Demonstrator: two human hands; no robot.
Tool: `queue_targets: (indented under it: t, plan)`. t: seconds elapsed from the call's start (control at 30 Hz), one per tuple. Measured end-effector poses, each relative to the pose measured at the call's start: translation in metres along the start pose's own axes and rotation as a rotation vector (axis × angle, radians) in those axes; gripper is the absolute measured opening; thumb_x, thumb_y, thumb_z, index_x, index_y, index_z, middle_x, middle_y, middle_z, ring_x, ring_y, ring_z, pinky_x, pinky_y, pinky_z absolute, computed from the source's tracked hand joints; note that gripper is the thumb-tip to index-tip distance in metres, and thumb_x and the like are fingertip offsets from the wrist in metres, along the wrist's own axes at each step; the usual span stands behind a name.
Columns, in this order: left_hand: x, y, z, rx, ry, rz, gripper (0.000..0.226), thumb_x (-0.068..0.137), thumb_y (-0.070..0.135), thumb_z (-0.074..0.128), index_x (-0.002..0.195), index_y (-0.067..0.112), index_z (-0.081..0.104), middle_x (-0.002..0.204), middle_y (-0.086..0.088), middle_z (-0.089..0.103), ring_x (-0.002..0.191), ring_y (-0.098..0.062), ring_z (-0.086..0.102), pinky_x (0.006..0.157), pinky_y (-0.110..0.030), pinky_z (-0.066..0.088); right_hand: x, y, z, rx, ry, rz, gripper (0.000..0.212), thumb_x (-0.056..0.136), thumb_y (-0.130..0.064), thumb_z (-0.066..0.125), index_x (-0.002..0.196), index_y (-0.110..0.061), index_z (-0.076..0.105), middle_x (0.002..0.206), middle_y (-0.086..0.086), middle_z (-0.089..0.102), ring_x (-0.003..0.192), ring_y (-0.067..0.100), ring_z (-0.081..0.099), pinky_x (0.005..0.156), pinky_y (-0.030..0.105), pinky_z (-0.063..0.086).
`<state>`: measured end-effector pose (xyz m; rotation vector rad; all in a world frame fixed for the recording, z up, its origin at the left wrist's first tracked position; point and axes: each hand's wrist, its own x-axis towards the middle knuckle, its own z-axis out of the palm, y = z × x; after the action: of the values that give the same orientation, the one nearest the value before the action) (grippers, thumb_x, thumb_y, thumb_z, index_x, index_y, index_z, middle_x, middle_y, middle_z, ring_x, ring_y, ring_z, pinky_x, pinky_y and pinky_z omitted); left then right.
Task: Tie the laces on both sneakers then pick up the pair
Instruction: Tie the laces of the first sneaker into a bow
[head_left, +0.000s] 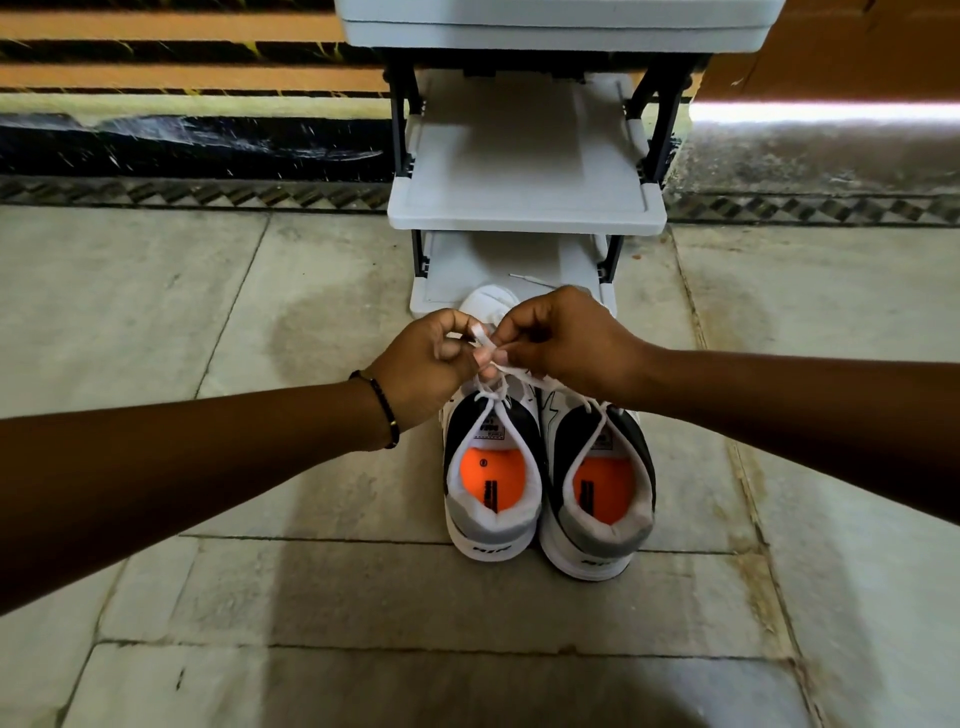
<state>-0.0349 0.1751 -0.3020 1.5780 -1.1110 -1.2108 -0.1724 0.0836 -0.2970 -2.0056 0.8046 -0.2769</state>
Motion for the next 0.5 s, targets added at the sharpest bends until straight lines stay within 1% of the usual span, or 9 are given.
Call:
queue_targets:
  t: [0.03,0.07,0.13,0.17,0.23,0.3,0.37,0.43,0.5]
  plan:
    - [0.001,0.000,0.000,0.007,-0.003,-0.029,0.018,0.090,0.004,0.049,0.083,0.021,0.049,0.054,0.008,0.068,0.054,0.003,0.063,0.048,-0.009,0.045,-0.001,0.000,-0.001,-0.070,0.006,-0.051,0.006,0.080,-0.011,0.069,0.084,-0.012,0.073,0.070,-0.002,0.067,0.057,0.001,0.057,0.060,0.015,0.045]
    - [0.002,0.001,-0.001,0.001,-0.005,-0.066,0.018,0.091,0.006,0.049,0.084,0.022,0.049,0.058,0.008,0.068,0.058,0.001,0.063,0.051,-0.013,0.045,-0.002,-0.001,-0.003,-0.146,0.008,-0.110,0.009,0.080,-0.012,0.068,0.087,-0.013,0.074,0.076,-0.001,0.070,0.064,0.004,0.061,0.064,0.014,0.046]
    - [0.004,0.002,-0.002,-0.055,-0.020,-0.170,0.014,0.092,0.008,0.047,0.090,0.021,0.050,0.071,0.002,0.064,0.064,-0.006,0.058,0.057,-0.019,0.040,-0.004,-0.003,-0.007,-0.330,0.017,-0.264,0.014,0.082,-0.013,0.065,0.093,-0.014,0.074,0.086,0.003,0.073,0.075,0.015,0.066,0.068,0.021,0.047]
    - [0.005,0.004,-0.001,-0.087,-0.030,-0.227,0.012,0.093,0.009,0.046,0.096,0.019,0.051,0.073,0.000,0.060,0.065,-0.007,0.055,0.057,-0.020,0.038,-0.004,-0.005,-0.010,-0.445,0.012,-0.360,0.017,0.082,-0.014,0.063,0.095,-0.014,0.074,0.086,0.005,0.073,0.076,0.020,0.067,0.066,0.023,0.046]
    - [0.005,0.005,0.000,-0.121,-0.044,-0.309,0.013,0.094,0.012,0.045,0.105,0.017,0.051,0.076,0.000,0.058,0.068,-0.009,0.052,0.060,-0.021,0.037,-0.005,-0.008,-0.014,-0.669,-0.033,-0.534,0.021,0.083,-0.018,0.058,0.099,-0.015,0.072,0.079,0.007,0.067,0.072,0.026,0.065,0.058,0.026,0.042]
    - [0.005,0.003,-0.001,-0.129,-0.052,-0.333,0.015,0.093,0.021,0.046,0.107,0.019,0.053,0.083,0.000,0.058,0.077,-0.012,0.051,0.066,-0.024,0.039,-0.005,-0.010,-0.018,-0.823,-0.076,-0.645,0.023,0.084,-0.018,0.056,0.102,-0.017,0.070,0.072,0.008,0.061,0.068,0.029,0.062,0.049,0.029,0.040]
    - [0.004,0.002,-0.002,-0.146,-0.052,-0.334,0.020,0.092,0.026,0.048,0.110,0.020,0.054,0.086,0.002,0.059,0.081,-0.011,0.053,0.070,-0.026,0.040,-0.006,-0.011,-0.019,-0.881,-0.095,-0.682,0.024,0.085,-0.018,0.053,0.102,-0.016,0.069,0.071,0.007,0.060,0.067,0.030,0.062,0.046,0.028,0.038]
    - [0.003,0.001,-0.004,-0.166,-0.053,-0.324,0.023,0.090,0.024,0.052,0.112,0.021,0.052,0.085,0.004,0.060,0.078,-0.009,0.055,0.071,-0.026,0.042,-0.007,-0.011,-0.017,-0.835,-0.110,-0.639,0.032,0.086,-0.025,0.043,0.099,-0.016,0.070,0.071,0.007,0.061,0.066,0.029,0.063,0.048,0.028,0.038]
    - [0.003,0.002,-0.006,-0.169,-0.061,-0.304,0.023,0.087,0.017,0.056,0.110,0.021,0.052,0.083,0.005,0.062,0.072,-0.006,0.058,0.069,-0.025,0.043,-0.006,-0.012,-0.015,-0.754,-0.126,-0.550,0.031,0.087,-0.028,0.045,0.097,-0.015,0.071,0.077,0.008,0.066,0.073,0.030,0.065,0.055,0.032,0.047]
